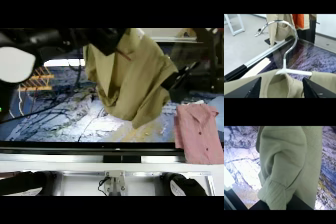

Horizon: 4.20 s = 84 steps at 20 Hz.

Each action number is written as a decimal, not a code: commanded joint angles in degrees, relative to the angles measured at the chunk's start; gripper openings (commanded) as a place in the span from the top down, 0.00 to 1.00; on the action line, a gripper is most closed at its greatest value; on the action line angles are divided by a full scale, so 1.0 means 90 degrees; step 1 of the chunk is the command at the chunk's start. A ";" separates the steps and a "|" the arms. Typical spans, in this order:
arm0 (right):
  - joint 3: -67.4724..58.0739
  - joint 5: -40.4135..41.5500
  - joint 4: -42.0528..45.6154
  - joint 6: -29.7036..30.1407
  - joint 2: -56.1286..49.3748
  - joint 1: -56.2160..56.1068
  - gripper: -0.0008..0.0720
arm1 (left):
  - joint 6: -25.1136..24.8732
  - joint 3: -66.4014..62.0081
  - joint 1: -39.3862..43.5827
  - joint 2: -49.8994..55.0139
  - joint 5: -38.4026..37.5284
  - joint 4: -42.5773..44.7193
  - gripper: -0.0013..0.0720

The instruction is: Fold the shirts.

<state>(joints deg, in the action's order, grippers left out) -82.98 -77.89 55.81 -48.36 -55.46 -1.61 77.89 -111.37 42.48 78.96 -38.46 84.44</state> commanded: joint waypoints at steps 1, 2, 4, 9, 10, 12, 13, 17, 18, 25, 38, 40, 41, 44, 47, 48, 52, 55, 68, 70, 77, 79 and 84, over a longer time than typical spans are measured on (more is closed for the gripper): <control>-0.0005 0.0219 -0.0007 0.0049 0.0005 -0.0005 0.91 | 0.0146 -0.0007 0.0039 0.0435 0.0986 0.0002 0.17; -0.0005 0.0233 -0.0010 0.0051 0.0005 -0.0005 0.91 | 0.0146 -0.0007 0.0036 0.0537 0.1222 0.0002 0.17; -0.0005 0.0250 -0.0007 0.0051 0.0005 -0.0005 0.91 | 0.0386 -0.0010 0.0046 0.0716 0.1763 -0.0002 0.17; -0.0005 0.0321 -0.0007 0.0010 0.0005 -0.0005 0.91 | 0.0784 -0.0010 0.0073 0.1035 0.2305 0.0000 0.45; -0.0005 0.0321 -0.0010 0.0007 0.0005 -0.0005 0.91 | 0.0784 -0.0010 0.0083 0.1069 0.2329 -0.0002 0.52; -0.0005 0.0321 -0.0100 -0.0007 0.0005 -0.0005 0.91 | 0.0784 -0.0010 0.0085 0.1115 0.2397 0.0000 0.73; -0.0005 0.0321 -0.0151 -0.0007 0.0005 -0.0005 0.91 | 0.0782 -0.0012 0.0085 0.1124 0.2463 0.0000 0.78; -0.0005 0.0330 -0.0148 -0.0007 0.0005 -0.0005 0.91 | 0.0784 -0.0012 0.0083 0.1112 0.2569 0.0000 0.91; -0.0005 0.0364 -0.0148 -0.0012 0.0005 -0.0005 0.91 | 0.0784 -0.0012 0.0080 0.1105 0.2552 0.0000 0.91; -0.0005 0.0937 -0.0153 -0.0158 0.0005 0.0000 0.35 | 0.0784 -0.0012 -0.0085 0.0933 0.2535 0.0002 0.92; -0.0005 0.2067 -0.1984 0.0260 0.0005 -0.0002 0.38 | 0.1282 -0.0012 -0.0486 0.0695 0.2169 0.0002 0.92; -0.0005 0.2064 -0.2108 0.0289 0.0005 0.0000 0.38 | 0.1280 -0.0012 -0.0498 0.0695 0.2149 0.0005 0.92; -0.0005 0.2067 -0.2154 0.0289 0.0005 -0.0002 0.40 | 0.1285 -0.0012 -0.0522 0.0695 0.2127 0.0002 0.92; -0.0005 0.2067 -0.2169 0.0425 0.0005 0.0000 0.90 | 0.1285 -0.0012 -0.0571 0.0692 0.2118 0.0002 0.91; -0.0005 0.2244 -0.2244 0.0556 0.0005 0.0000 0.91 | 0.1282 -0.0012 -0.0597 0.0687 0.2115 0.0002 0.84; -0.0005 0.2385 -0.2246 0.0561 0.0005 0.0000 0.91 | 0.1258 -0.0012 -0.0602 0.0673 0.2115 0.0002 0.84; -0.0005 0.2931 -0.2144 0.0576 0.0005 0.0000 0.91 | 0.1086 -0.0012 -0.0714 0.0493 0.2210 0.0022 0.83; -0.0005 0.3067 -0.2147 0.0576 0.0002 0.0000 0.91 | 0.1015 -0.0012 -0.0741 0.0396 0.2186 -0.0007 0.00; -0.0471 0.4651 0.2679 -0.2943 0.0010 0.0704 0.91 | 0.0969 -0.0012 -0.0765 -0.0515 0.1158 0.0029 0.02; -0.0780 0.4551 0.2977 -0.3276 0.0010 0.1545 0.91 | 0.0969 -0.0012 -0.0763 -0.0627 0.0828 0.0100 0.02; -0.1501 0.4641 0.2980 -0.3456 0.0010 0.4352 0.91 | 0.0969 -0.0010 -0.0763 -0.0636 0.0641 0.0100 0.02; -0.1501 0.4796 0.2980 -0.3670 -0.0012 0.4881 0.91 | 0.0971 -0.0012 -0.0763 -0.0636 0.0639 0.0097 0.02; -0.1501 0.4860 0.2975 -0.4097 -0.0313 0.5948 0.91 | 0.0971 -0.0012 -0.0763 -0.0639 0.0529 0.0097 0.02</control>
<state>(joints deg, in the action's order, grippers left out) -96.23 -34.89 82.37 -82.11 -56.93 46.19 86.61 -111.48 35.66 73.25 -32.82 85.30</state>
